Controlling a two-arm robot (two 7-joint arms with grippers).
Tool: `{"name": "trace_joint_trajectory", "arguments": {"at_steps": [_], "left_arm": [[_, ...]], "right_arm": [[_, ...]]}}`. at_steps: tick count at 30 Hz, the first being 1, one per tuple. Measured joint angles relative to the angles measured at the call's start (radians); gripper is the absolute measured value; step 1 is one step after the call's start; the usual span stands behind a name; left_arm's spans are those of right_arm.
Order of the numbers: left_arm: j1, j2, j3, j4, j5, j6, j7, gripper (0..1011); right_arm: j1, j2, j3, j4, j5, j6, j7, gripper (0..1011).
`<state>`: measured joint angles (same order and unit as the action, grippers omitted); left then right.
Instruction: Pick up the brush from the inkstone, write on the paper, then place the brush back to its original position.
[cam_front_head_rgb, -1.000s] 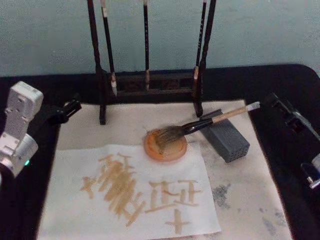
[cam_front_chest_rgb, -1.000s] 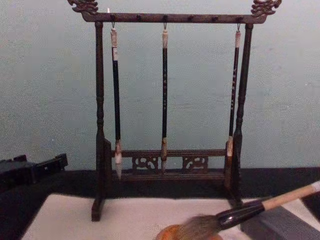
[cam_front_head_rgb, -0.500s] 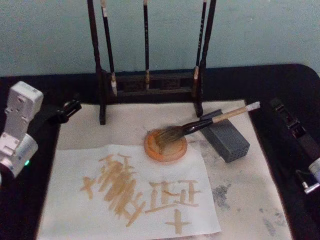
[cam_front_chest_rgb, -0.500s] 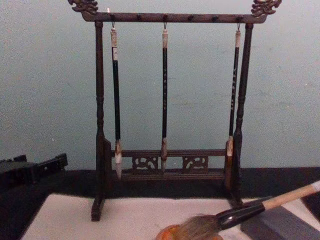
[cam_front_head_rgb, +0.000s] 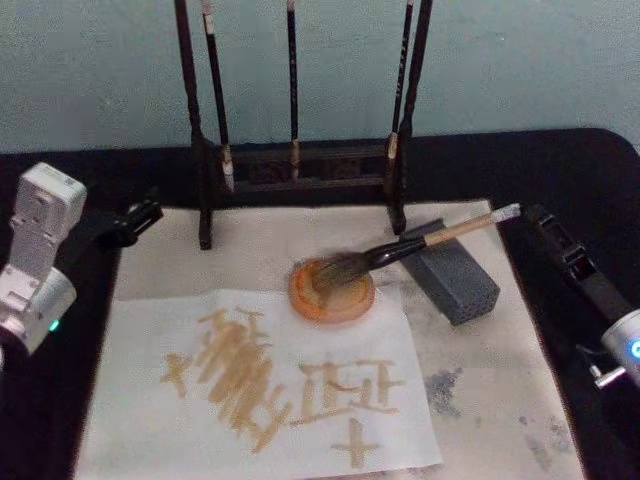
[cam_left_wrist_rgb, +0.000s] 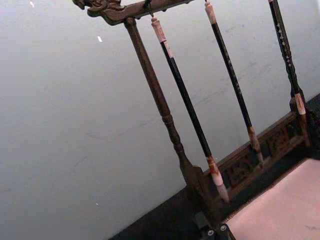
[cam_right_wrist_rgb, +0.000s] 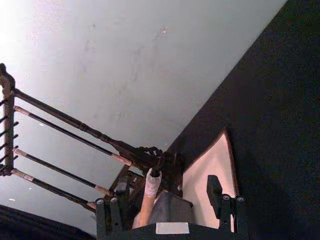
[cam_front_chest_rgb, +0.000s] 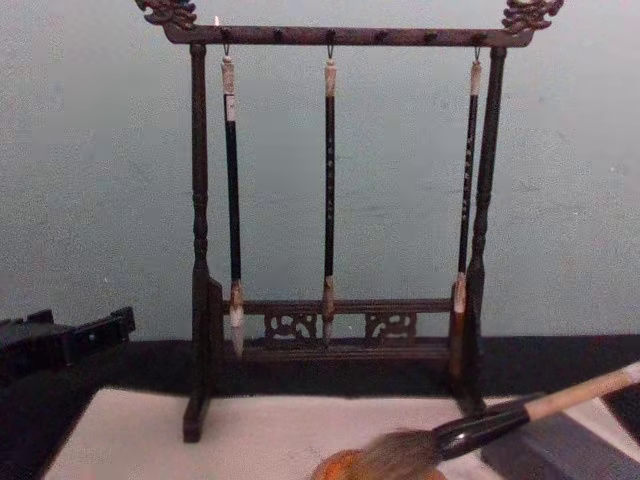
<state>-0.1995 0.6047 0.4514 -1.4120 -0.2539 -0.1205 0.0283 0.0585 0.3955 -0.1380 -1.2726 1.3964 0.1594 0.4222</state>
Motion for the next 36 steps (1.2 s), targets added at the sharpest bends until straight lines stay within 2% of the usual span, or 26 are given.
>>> {"name": "trace_joint_trajectory", "arguments": {"at_steps": [13, 36], "left_arm": [[0.000, 0.000, 0.000, 0.000, 0.000, 0.000, 0.000, 1002], [0.000, 0.000, 0.000, 0.000, 0.000, 0.000, 0.000, 1000]], "right_arm": [[0.041, -0.003, -0.041, 0.035, 0.046, 0.027, -0.020, 1001], [0.094, -0.008, -0.113, 0.071, 0.115, 0.049, -0.003, 1001]]}}
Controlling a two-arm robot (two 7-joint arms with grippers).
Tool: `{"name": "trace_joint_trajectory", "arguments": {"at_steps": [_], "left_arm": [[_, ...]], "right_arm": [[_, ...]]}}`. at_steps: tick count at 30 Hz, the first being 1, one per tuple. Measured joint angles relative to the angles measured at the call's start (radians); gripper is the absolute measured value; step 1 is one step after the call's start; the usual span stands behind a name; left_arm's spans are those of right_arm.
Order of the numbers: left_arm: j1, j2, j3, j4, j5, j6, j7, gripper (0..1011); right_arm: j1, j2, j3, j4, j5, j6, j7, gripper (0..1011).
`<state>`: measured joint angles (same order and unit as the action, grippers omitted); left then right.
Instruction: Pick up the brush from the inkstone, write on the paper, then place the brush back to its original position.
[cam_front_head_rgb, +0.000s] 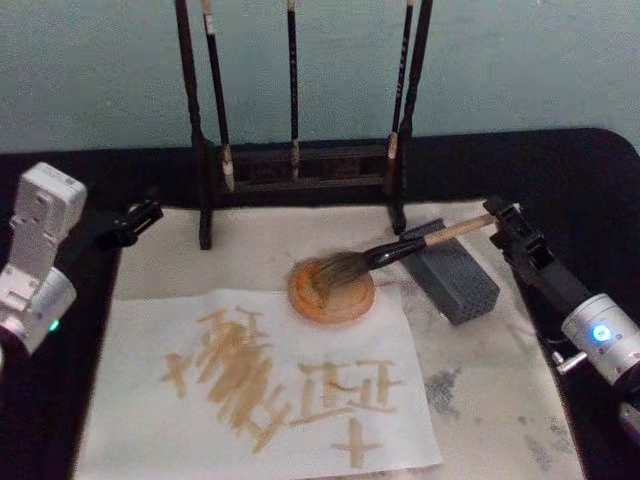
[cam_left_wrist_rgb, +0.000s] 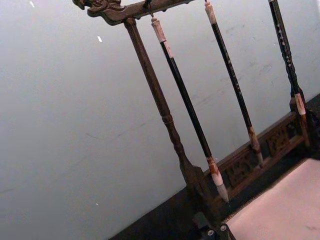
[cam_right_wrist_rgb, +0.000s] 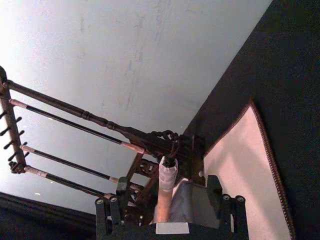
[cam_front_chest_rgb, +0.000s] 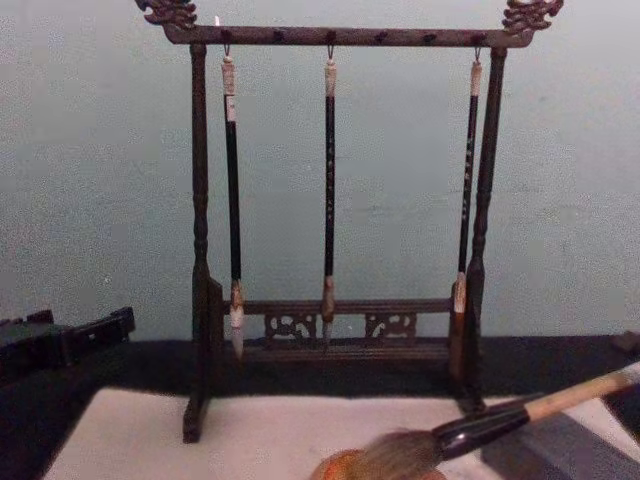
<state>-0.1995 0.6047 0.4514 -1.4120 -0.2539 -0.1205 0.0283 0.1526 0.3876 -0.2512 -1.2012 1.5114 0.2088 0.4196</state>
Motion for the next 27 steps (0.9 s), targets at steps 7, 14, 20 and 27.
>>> {"name": "trace_joint_trajectory", "arguments": {"at_steps": [7, 14, 20, 27], "left_arm": [[0.000, 0.000, 0.000, 0.000, 0.000, 0.000, 0.000, 1002], [0.000, 0.000, 0.000, 0.000, 0.000, 0.000, 0.000, 1002], [0.000, 0.000, 0.000, 0.000, 0.000, 0.000, 0.000, 1002], [0.000, 0.000, 0.000, 0.000, 0.000, 0.000, 0.000, 1002]], "right_arm": [[0.006, 0.004, -0.015, 0.007, 0.021, 0.003, 0.007, 1001], [0.016, 0.007, -0.030, 0.020, 0.041, 0.005, 0.023, 1001], [0.023, 0.009, -0.044, 0.029, 0.053, 0.004, 0.036, 1001], [0.026, 0.013, -0.050, 0.030, 0.056, -0.004, 0.038, 1001]]}}
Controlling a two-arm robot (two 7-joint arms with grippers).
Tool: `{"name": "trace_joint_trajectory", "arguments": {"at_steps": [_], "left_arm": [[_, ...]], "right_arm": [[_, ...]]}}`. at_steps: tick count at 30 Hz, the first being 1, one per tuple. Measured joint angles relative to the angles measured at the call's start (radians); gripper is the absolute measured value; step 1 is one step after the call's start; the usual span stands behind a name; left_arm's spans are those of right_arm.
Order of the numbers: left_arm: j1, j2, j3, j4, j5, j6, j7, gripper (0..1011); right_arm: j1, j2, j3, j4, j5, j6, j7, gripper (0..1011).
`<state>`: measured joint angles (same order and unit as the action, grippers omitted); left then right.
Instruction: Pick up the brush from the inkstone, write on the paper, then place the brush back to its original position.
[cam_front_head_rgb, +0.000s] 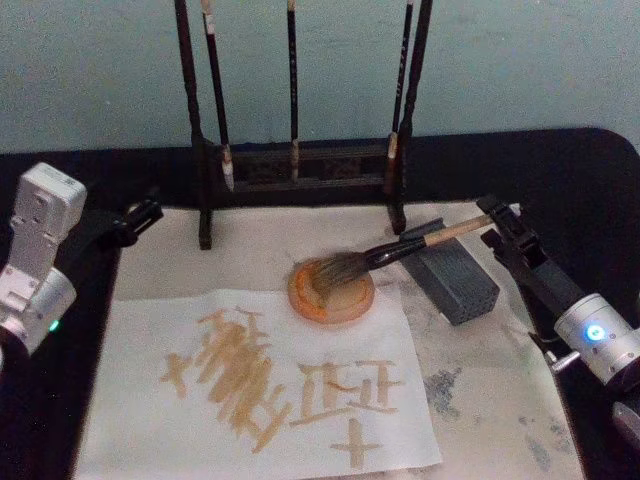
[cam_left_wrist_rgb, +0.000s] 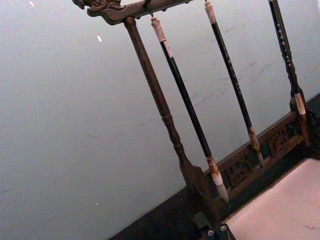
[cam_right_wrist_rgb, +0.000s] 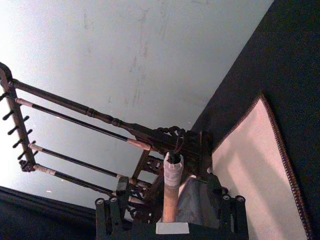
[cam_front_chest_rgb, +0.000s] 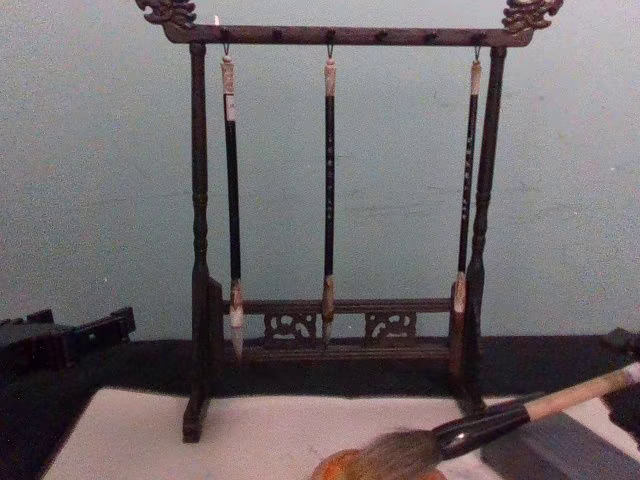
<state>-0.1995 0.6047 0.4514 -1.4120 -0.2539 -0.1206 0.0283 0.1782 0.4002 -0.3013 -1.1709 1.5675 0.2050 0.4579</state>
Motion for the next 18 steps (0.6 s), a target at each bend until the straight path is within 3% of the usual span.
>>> {"name": "trace_joint_trajectory", "arguments": {"at_steps": [7, 18], "left_arm": [[0.000, 0.000, 0.000, 0.000, 0.000, 0.000, 0.000, 1002], [0.000, 0.000, 0.000, 0.000, 0.000, 0.000, 0.000, 1002]], "right_arm": [[-0.001, -0.001, 0.002, 0.000, 0.000, 0.000, 0.000, 1001], [-0.002, -0.002, 0.003, 0.000, -0.001, 0.000, -0.001, 728]]}}
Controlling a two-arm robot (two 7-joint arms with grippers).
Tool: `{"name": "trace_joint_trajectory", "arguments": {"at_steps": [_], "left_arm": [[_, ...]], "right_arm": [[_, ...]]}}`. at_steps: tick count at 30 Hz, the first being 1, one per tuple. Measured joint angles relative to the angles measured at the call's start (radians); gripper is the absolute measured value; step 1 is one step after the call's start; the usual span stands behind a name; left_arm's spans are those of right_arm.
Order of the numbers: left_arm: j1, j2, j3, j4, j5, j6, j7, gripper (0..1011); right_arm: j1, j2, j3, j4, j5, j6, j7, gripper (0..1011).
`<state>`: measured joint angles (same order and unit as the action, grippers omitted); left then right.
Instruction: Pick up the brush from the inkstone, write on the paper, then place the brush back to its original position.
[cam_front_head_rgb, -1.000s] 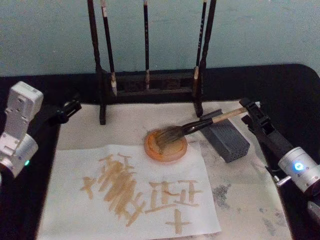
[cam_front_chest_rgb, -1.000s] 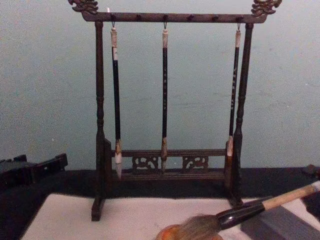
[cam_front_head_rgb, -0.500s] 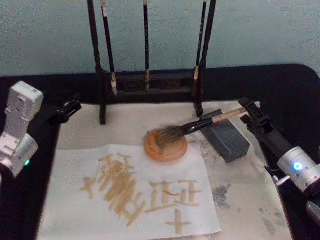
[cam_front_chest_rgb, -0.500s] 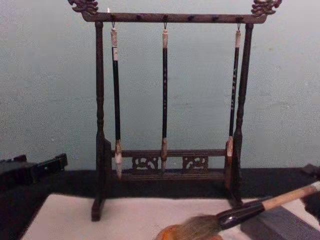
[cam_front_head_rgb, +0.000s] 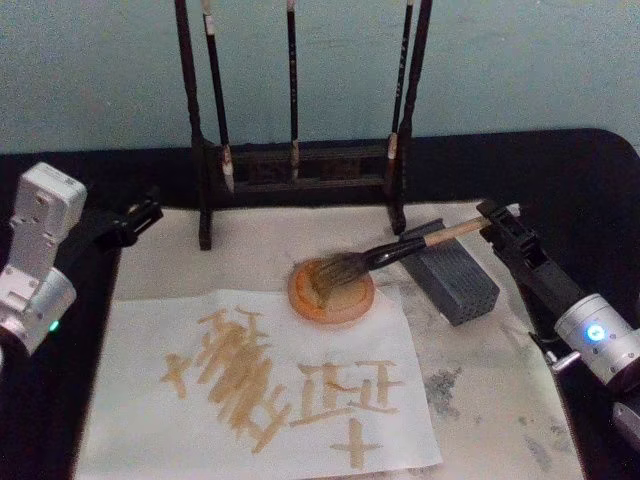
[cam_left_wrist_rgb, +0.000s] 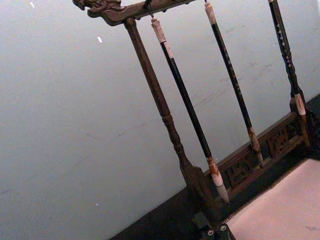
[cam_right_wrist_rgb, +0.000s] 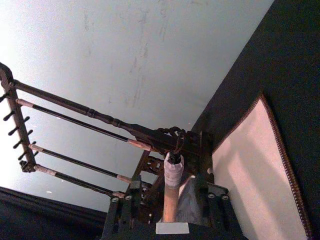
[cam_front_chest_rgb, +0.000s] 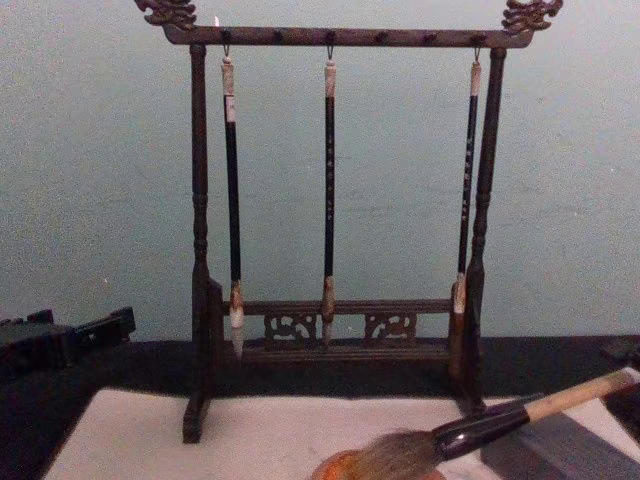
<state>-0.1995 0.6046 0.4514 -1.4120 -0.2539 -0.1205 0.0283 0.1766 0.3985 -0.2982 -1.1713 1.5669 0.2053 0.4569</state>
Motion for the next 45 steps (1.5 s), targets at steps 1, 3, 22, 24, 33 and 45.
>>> {"name": "trace_joint_trajectory", "arguments": {"at_steps": [1, 3, 22, 24, 33, 45], "left_arm": [[0.000, 0.000, 0.000, 0.000, 0.000, 0.000, 0.000, 1002], [0.000, 0.000, 0.000, 0.000, 0.000, 0.000, 0.000, 1002], [0.000, 0.000, 0.000, 0.000, 0.000, 0.000, 0.000, 1000], [0.000, 0.000, 0.000, 0.000, 0.000, 0.000, 0.000, 1002], [0.000, 0.000, 0.000, 0.000, 0.000, 0.000, 0.000, 1002], [0.000, 0.000, 0.000, 0.000, 0.000, 0.000, 0.000, 1002]], "right_arm": [[0.000, 0.000, 0.000, 0.000, 0.000, 0.000, 0.000, 670], [0.000, 0.000, 0.000, 0.000, 0.000, 0.000, 0.000, 621], [0.000, 0.000, 0.001, -0.001, -0.001, 0.001, -0.001, 156], [0.000, 0.000, 0.001, -0.001, -0.001, 0.001, -0.001, 156], [0.000, 0.000, 0.001, -0.001, -0.002, 0.001, -0.001, 156], [-0.003, 0.011, -0.005, -0.016, 0.003, -0.007, 0.008, 156]]}}
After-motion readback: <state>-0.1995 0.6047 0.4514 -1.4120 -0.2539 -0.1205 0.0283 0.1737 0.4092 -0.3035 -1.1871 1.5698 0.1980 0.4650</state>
